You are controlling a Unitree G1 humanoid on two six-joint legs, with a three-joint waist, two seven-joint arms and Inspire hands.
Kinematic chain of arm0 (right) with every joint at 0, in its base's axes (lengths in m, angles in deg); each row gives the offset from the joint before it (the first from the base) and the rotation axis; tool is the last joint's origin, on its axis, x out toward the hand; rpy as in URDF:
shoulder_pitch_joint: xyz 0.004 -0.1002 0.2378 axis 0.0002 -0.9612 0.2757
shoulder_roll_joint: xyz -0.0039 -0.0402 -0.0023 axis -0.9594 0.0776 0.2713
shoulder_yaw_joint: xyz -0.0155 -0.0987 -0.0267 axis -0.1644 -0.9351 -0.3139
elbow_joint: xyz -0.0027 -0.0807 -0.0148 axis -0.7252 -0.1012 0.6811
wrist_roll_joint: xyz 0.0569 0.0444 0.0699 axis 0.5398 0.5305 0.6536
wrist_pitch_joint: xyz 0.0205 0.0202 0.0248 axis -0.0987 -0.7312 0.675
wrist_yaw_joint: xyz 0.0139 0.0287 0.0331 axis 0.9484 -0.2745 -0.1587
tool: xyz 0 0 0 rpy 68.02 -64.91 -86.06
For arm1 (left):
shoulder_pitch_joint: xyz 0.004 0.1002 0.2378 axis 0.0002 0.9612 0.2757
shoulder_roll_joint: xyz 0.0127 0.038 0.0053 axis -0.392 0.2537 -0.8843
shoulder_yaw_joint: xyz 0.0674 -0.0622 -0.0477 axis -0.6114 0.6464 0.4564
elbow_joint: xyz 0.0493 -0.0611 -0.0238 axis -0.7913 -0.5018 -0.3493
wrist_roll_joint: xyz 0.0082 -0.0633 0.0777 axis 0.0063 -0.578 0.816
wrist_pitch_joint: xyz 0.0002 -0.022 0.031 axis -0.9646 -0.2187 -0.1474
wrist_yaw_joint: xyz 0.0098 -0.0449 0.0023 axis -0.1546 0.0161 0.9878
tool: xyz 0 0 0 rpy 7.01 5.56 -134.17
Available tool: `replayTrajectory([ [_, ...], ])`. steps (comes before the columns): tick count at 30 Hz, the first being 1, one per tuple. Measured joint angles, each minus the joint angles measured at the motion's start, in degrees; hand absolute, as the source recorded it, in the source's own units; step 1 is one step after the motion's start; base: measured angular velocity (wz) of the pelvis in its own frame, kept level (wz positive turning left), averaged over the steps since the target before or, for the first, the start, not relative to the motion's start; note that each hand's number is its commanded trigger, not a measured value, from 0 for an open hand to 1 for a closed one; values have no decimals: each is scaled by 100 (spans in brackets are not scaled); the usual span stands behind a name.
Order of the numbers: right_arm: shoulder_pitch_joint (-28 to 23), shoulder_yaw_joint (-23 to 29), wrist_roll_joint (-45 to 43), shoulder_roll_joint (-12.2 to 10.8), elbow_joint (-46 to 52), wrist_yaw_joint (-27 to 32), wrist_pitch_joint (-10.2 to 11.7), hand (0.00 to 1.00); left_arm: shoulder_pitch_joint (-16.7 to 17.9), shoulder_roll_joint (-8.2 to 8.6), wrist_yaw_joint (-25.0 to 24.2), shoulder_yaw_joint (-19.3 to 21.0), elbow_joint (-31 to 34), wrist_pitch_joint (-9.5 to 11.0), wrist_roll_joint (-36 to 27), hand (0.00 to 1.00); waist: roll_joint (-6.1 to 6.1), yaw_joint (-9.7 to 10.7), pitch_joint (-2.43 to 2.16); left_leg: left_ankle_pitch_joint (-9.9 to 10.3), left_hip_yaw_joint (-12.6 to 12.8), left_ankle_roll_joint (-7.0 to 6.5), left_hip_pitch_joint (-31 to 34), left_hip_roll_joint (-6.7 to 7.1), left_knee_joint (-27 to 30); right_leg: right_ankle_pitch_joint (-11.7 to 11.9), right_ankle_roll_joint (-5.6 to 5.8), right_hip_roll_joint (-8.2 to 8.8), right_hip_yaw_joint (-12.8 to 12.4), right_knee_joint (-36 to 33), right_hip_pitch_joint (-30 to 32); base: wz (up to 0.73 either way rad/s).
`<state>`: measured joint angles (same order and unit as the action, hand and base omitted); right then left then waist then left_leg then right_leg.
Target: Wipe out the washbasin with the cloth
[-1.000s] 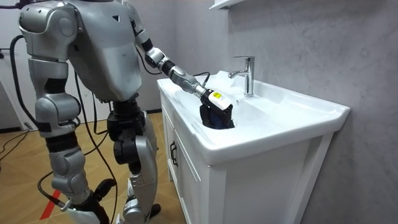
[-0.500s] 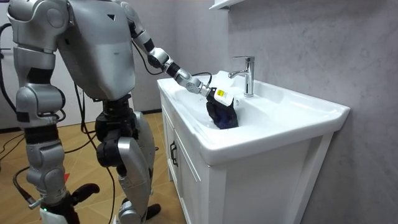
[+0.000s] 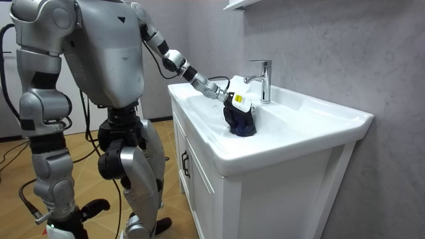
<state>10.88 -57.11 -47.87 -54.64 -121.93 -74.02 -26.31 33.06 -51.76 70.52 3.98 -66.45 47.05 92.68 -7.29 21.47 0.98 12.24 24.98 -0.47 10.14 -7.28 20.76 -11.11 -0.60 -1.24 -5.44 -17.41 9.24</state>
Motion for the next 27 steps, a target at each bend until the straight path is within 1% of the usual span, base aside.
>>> replayTrajectory([
  [3, 16, 7, 89, -2, 122, 149, -10, 0, -19, -68, 11, -3, -16, 0, 3, 100, 1, -32, 1, -39, -32, 3, 117, 1, -11, 7, -21, 1, 47, -60, 125, 3],
  [7, 92, -4, 222, -3, 75, 323, 18, 0, -13, -73, 58, -7, -31, 0, 5, 100, 43, -73, 30, -49, -47, 3, 147, 2, -7, 11, -25, 6, 81, -58, 141, 3],
  [8, 135, 2, 245, -8, 54, 358, 21, 0, -13, -73, 64, -6, -27, 0, 13, 100, 35, -99, 22, -53, -47, -1, 163, 3, -4, 12, -24, 8, 81, -60, 168, 0],
  [9, 190, 2, 260, -11, 35, 371, 16, 0, -14, -72, 71, -5, -19, 0, 28, 100, 45, -110, 28, -65, -50, -9, 186, 8, -4, 14, -22, 13, 86, -62, 184, 0],
  [12, 286, 0, 308, -42, 32, 391, -3, 0, -6, -72, 128, 9, -12, -1, 37, 100, 59, -143, 28, -86, -65, -11, 236, 10, -4, 13, -23, 15, 104, -73, 215, 4],
  [15, 533, -8, 580, -139, -121, 502, -3, 0, 3, -69, 134, 87, -17, -27, 131, 100, 118, -156, 30, -131, -128, 0, 236, 18, -21, 18, -37, 16, 168, -63, 214, 10],
  [17, 696, -21, 926, -217, -314, 491, 12, 0, -4, -69, 150, 122, -16, -29, 191, 100, 180, -177, 12, -174, -218, 12, 266, 15, -29, 33, -60, 12, 259, -21, 203, 17],
  [18, 787, -25, 1067, -228, -425, 485, 32, 0, -10, -68, 158, 149, -16, -29, 193, 100, 198, -230, 2, -193, -244, 17, 291, 17, -38, 39, -71, 13, 288, -16, 206, 14],
  [19, 812, -31, 1104, -230, -449, 478, 34, 0, 20, -66, 163, 169, -15, -29, 192, 100, 210, -269, 3, -207, -258, 16, 321, 18, -45, 40, -74, 13, 304, -16, 210, 19],
  [20, 862, -51, 1162, -238, -512, 473, 36, 0, 16, -66, 177, 243, -5, -29, 192, 100, 223, -300, 4, -230, -339, 22, 352, 28, -51, 35, -83, 17, 390, -3, 214, 32],
  [21, 925, -73, 1222, -248, -625, 473, 38, 0, 16, -71, 189, 326, 6, -30, 192, 100, 237, -337, -20, -267, -430, 30, 396, 41, -55, 33, -101, 24, 472, 9, 221, 37],
  [22, 940, -87, 1269, -251, -665, 471, 35, 0, 16, -70, 193, 363, 13, -30, 192, 100, 256, -372, -33, -288, -475, 36, 417, 46, -61, 36, -111, 26, 512, 26, 220, 38],
  [24, 1008, -129, 1317, -267, -785, 468, 38, 0, 41, -71, 201, 532, 22, -36, 189, 100, 306, -461, -64, -354, -635, 65, 429, 71, -129, 59, -164, 31, 672, 93, 166, 34],
  [27, 1080, -128, 1283, -263, -843, 471, 38, 0, 77, -71, 208, 572, 34, -55, 185, 100, 329, -498, -67, -389, -786, 84, 425, 87, -150, 72, -196, 41, 812, 182, 79, 28],
])
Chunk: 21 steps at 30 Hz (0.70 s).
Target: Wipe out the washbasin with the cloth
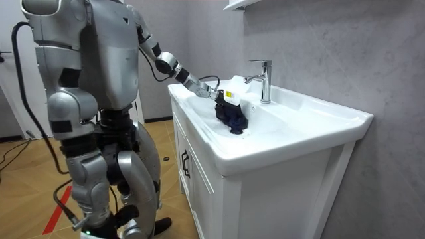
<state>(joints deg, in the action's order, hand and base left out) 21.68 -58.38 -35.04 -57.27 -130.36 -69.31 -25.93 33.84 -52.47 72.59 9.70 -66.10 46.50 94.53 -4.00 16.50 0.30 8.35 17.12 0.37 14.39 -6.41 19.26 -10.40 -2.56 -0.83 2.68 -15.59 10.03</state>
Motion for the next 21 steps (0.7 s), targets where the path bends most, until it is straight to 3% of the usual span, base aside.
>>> replayTrajectory([
  [5, 40, 7, -4, 1, 8, 9, 9, 0, 82, -2, 140, 232, -1, 0, 9, 100, 12, -226, -18, -32, -160, 48, 13, 1, -25, 0, -51, -6, 189, 104, -123, 16],
  [10, 22, -3, -8, 25, 9, 28, -19, 0, 383, -22, 345, 413, 337, -21, -7, 100, 36, -516, -58, -142, -167, 93, -7, 17, -178, -28, -104, 3, 233, 87, -86, 5],
  [14, 38, -153, 4, 30, 6, 28, -46, 0, 537, -58, 458, 409, 444, -21, -8, 100, 182, -716, -127, -205, -199, 162, -123, 13, -283, -52, -175, -19, 261, 90, -140, 2],
  [17, 12, -165, 25, 30, 4, 58, -56, 0, 589, -67, 484, 423, 444, -23, 0, 100, 275, -753, -134, -230, -213, 201, -251, 12, -382, -66, -205, -31, 300, 134, -251, 4],
  [21, 23, -148, -18, 42, -3, 150, -87, 0, 677, -70, 629, 439, 443, -24, -20, 100, 293, -752, -133, -237, -213, 212, -307, 10, -396, -58, -220, -36, 319, 204, -338, 0],
])
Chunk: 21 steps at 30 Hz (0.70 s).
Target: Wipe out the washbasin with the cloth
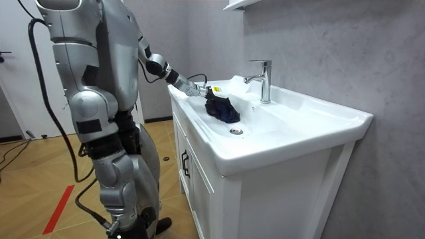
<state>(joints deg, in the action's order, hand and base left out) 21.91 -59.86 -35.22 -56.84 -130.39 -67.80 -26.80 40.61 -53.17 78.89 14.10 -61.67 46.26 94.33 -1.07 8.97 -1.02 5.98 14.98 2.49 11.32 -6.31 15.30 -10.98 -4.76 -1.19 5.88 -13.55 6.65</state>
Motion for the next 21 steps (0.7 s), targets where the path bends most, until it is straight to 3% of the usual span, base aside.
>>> replayTrajectory([
  [9, 10, 4, -61, 17, -174, -18, -53, 0, 195, 13, 473, 118, -1, 0, -45, 100, 4, -3, 3, -29, -6, 25, -22, 8, -88, -13, -21, -2, 18, 1, 16, 0],
  [21, -22, -13, 76, 21, -190, -154, 28, 0, 235, 87, 634, 232, -5, 0, -262, 100, -9, 0, 35, -30, -26, 28, -27, 9, -85, -50, -40, 4, 40, -37, 19, 0],
])
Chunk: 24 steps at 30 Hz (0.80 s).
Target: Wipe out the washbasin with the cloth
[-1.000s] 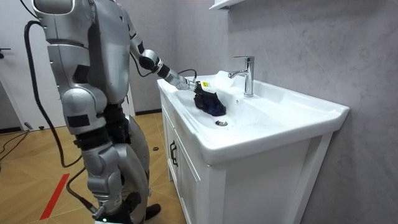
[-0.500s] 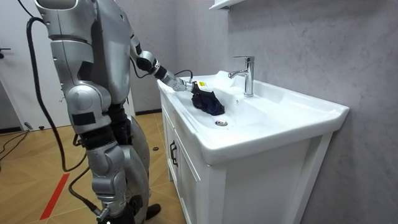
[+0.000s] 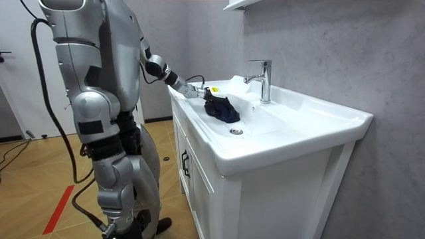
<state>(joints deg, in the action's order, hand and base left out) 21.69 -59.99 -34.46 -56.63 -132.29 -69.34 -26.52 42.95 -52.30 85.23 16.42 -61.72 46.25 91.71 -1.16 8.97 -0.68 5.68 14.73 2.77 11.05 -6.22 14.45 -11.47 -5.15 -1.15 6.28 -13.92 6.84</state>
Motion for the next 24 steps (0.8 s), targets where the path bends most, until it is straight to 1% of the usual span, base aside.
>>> replayTrajectory([
  [2, 6, -29, 145, 5, 4, -9, 23, 0, -2, 22, 44, 1, -11, -8, -27, 100, -5, 0, 23, 0, 1, 0, -4, 0, 1, -3, -1, 3, -2, -9, 6, 0],
  [4, 8, -95, 324, 6, 4, -70, 47, 0, -12, 73, 62, 0, -11, -63, -234, 100, -5, 1, 32, 0, 0, 0, -1, 3, 2, -15, -2, 9, -2, -24, 16, 0],
  [6, 18, -201, 478, 3, -1, -157, 55, 0, -20, 136, 68, 2, -10, -124, -461, 100, -3, -1, 41, 0, 1, 0, -17, 7, 0, -33, -3, 12, -15, -49, 20, 0],
  [7, 40, -209, 522, -1, -11, -222, 64, 0, -24, 145, 68, 3, -11, -131, -585, 100, 1, -1, 58, 0, 4, 0, -34, 14, -3, -59, -2, 21, -25, -96, 29, -3],
  [9, 49, -235, 638, -9, -14, -303, 90, 0, -44, 186, 68, 38, -14, -129, -877, 100, 5, 1, 75, 0, 4, 1, -48, 15, -4, -79, -9, 24, -20, -128, 28, 2],
  [10, 49, -244, 654, -14, -21, -376, 126, 0, -72, 261, 67, 162, -18, -122, -1069, 100, 9, 1, 91, 0, 4, 1, -50, 16, -3, -94, -13, 28, -2, -152, 28, 6],
  [11, 56, -243, 691, -18, -25, -435, 145, 0, -99, 332, 66, 256, -22, -103, -1254, 100, 14, 1, 112, 0, 6, 1, -54, 17, -3, -102, -18, 30, 5, -165, 32, 5],
  [12, 70, -341, 808, -16, -19, -458, 173, 0, -190, 410, 64, 292, -72, -73, -1535, 100, 10, -3, 142, -2, 12, 4, -55, 15, -1, -102, -19, 30, 8, -175, 38, 3],
  [13, 86, -425, 862, -18, -17, -455, 194, 0, -265, 448, 50, 295, -118, -58, -1725, 100, 7, -6, 158, -2, 14, 4, -44, 13, 3, -103, -20, 31, 16, -185, 50, 4],
  [15, 173, -618, 947, -63, 3, -453, 261, 0, -547, 595, -26, 429, -232, 0, -2309, 100, 7, -18, 176, -3, 14, 3, 108, 7, 49, -118, -22, 44, 34, -296, 227, 4],
  [16, 202, -627, 943, -74, 5, -452, 271, 0, -599, 619, -35, 478, -254, 47, -2426, 100, 8, -6, 177, -4, 16, 2, 151, 6, 72, -124, -21, 48, 35, -327, 274, -3],
  [18, 300, -626, 933, -120, 6, -421, 312, 0, -785, 678, -117, 610, -285, 157, -2988, 100, 39, 29, 198, -21, 29, -26, 267, 32, 124, -176, -12, 94, 32, -503, 447, 2],
  [19, 308, -627, 936, -125, 4, -415, 314, 0, -831, 684, -149, 613, -286, 175, -3127, 100, 48, 46, 203, -29, 26, -38, 284, 48, 126, -199, -6, 114, 46, -552, 476, 17],
  [20, 323, -630, 1007, -128, 7, -408, 315, 0, -906, 724, -204, 604, -290, 202, -3377, 100, 69, 69, 218, -50, 22, -67, 312, 87, 126, -240, 10, 160, 79, -638, 527, 18],
  [21, 323, -633, 1072, -131, 5, -392, 315, 0, -936, 746, -213, 602, -302, 212, -3491, 100, 75, 78, 223, -59, 23, -79, 323, 102, 126, -252, 20, 177, 101, -657, 537, 22],
  [22, 321, -639, 1123, -147, 8, -376, 315, 0, -1036, 816, -230, 608, -324, 257, -3738, 100, 87, 116, 232, -62, 32, -86, 335, 118, 126, -268, 33, 208, 141, -683, 545, 20],
  [24, 338, -639, 1114, -198, 17, -376, 318, 0, -1133, 849, -244, 616, -394, 311, -3973, 100, 118, 166, 253, -66, 32, -100, 346, 128, 131, -273, 42, 227, 180, -682, 540, 12],
])
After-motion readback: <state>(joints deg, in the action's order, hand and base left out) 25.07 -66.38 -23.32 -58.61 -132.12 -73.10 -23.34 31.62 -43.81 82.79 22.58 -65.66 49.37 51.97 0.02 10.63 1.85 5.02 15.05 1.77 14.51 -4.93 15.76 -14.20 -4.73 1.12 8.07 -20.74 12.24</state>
